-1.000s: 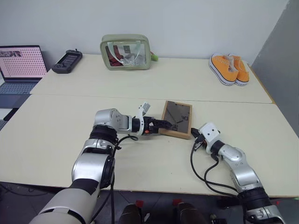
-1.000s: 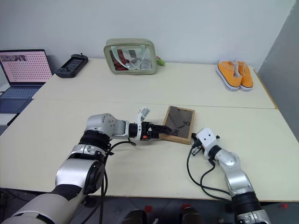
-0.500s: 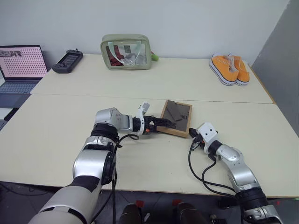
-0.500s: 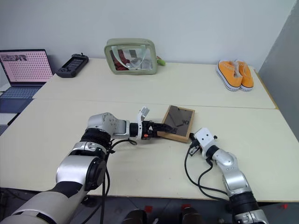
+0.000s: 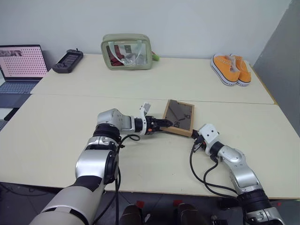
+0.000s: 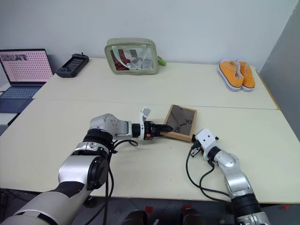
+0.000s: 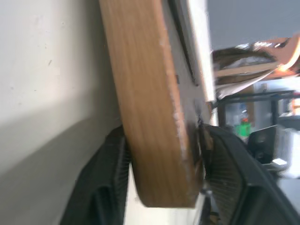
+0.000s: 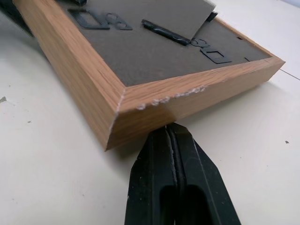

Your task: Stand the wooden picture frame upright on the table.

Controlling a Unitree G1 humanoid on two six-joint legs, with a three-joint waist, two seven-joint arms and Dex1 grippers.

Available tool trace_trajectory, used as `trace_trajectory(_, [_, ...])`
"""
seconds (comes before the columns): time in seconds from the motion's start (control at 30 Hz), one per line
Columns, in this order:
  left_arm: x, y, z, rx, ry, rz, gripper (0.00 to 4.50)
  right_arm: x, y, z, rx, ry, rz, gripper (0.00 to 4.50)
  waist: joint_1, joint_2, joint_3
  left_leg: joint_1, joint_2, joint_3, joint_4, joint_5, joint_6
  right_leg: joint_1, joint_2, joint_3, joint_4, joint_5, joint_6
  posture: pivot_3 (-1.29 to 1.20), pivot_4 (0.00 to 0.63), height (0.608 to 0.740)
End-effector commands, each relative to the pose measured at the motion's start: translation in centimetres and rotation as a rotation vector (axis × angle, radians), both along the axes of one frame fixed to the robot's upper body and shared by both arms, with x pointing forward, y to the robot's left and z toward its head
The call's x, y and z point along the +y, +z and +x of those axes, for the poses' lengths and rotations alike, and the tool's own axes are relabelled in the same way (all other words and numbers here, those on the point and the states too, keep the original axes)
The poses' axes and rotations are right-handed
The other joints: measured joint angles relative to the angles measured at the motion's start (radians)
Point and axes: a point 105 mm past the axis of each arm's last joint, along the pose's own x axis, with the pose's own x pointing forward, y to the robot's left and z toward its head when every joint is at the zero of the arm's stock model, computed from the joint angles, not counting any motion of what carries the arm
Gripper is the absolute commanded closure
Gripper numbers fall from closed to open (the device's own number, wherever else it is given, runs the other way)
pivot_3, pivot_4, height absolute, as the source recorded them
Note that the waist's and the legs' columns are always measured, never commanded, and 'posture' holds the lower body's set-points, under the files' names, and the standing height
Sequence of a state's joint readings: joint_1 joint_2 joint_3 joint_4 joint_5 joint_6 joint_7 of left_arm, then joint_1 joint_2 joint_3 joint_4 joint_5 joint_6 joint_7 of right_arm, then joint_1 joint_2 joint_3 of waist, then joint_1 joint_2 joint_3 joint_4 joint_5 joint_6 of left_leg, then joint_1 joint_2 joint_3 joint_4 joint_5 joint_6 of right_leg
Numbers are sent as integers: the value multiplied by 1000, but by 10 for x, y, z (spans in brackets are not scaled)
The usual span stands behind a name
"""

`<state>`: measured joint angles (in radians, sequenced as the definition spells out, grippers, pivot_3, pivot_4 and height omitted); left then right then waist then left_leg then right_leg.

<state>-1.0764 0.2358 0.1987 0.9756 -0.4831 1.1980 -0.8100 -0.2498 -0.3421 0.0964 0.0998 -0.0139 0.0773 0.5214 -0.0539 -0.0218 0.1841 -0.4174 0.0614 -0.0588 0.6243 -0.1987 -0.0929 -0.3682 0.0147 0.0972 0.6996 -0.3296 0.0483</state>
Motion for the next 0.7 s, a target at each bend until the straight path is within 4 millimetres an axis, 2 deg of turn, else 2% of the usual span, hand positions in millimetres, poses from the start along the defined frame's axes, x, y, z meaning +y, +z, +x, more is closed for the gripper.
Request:
trace_trajectory(0.03, [-8, 11, 0, -18, -24, -33, 3002, -1, -4, -3, 20, -4, 12, 4500, 1, 0, 0, 0, 0, 0, 0, 0, 0, 0, 0, 0, 0, 0, 0, 0, 150, 740])
trace_trajectory(0.1, [-9, 13, -1, -15, -27, -50, 3186, -1, -5, -3, 23, -4, 14, 4500, 1, 0, 0, 0, 0, 0, 0, 0, 0, 0, 0, 0, 0, 0, 0, 0, 150, 740])
trace_trajectory(0.4, [-10, 17, -2, -39, -47, -53, 3186, -3, -5, -2, 23, -10, 11, 4500, 2, 0, 0, 0, 0, 0, 0, 0, 0, 0, 0, 0, 0, 0, 0, 0, 150, 740])
trace_trajectory(0.47, [-9, 25, 1, -116, -54, -48, 3186, -6, -3, -1, 20, -15, 7, 4500, 2, 0, 0, 0, 0, 0, 0, 0, 0, 0, 0, 0, 0, 0, 0, 0, 150, 740])
trace_trajectory(0.7, [9, 90, 13, -519, -44, -58, 3186, -29, 24, -7, -2, 0, -2, 4500, 4, 0, 1, -4, 0, 0, 0, 1, -2, -4, 0, 0, 0, 0, 0, 0, 150, 740])
